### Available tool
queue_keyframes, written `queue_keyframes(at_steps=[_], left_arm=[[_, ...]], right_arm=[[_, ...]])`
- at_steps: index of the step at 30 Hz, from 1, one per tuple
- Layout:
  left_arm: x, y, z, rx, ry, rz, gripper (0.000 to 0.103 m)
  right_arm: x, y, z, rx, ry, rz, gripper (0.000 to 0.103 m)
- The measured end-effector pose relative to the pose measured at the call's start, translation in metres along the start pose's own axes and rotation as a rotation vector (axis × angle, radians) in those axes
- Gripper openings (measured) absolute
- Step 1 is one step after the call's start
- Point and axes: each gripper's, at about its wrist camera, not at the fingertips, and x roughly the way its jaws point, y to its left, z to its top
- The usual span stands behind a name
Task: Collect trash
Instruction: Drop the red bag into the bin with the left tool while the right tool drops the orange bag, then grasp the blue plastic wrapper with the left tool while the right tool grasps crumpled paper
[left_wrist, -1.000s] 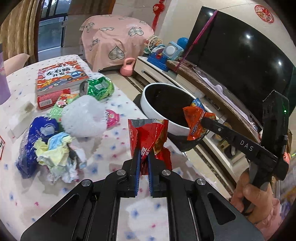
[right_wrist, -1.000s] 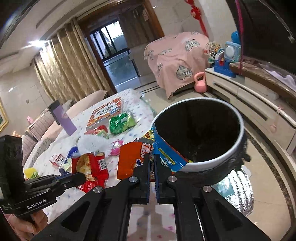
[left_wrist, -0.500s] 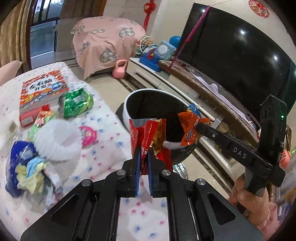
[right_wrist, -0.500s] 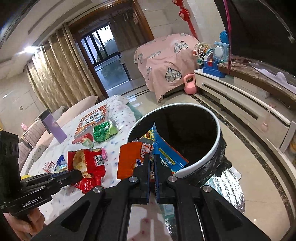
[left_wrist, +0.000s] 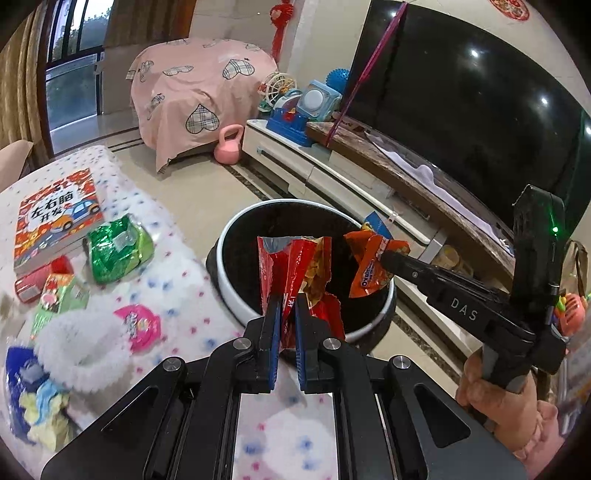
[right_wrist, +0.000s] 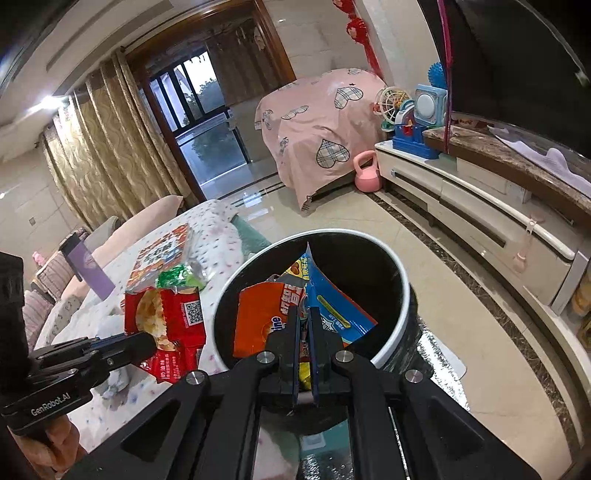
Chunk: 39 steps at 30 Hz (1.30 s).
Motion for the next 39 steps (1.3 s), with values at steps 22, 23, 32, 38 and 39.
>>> queue_keyframes(at_steps=[22,23,32,38,39], left_arm=[[0.02,0.015,0.0,-0.057,0.044,0.035,0.055],[0.015,0.017,-0.004,-0.062,0.039,0.037,0.057],[-0.033,0.035,-0.043,-0.115,-0.027,0.058,0.062],[-0.058,0.052,-0.069,-0.161,-0.036,0.072,0.062],[-0.062,0.056,-0.074,-0.168,-0.037,0.076,0.062]], right_arm=[[0.024,-0.018,0.009,0.015,0.066,-0.005,0.059],[0.022,-0.017,0.008,0.016,0.061,-0.002,0.06],[-0.009,0.006,-0.007,0.044,-0.002,0.049,0.088],[-0.024,0.032,-0.032,0.059,-0.02,0.087,0.094],[-0.024,0.037,-0.037,0.062,-0.016,0.097,0.094]])
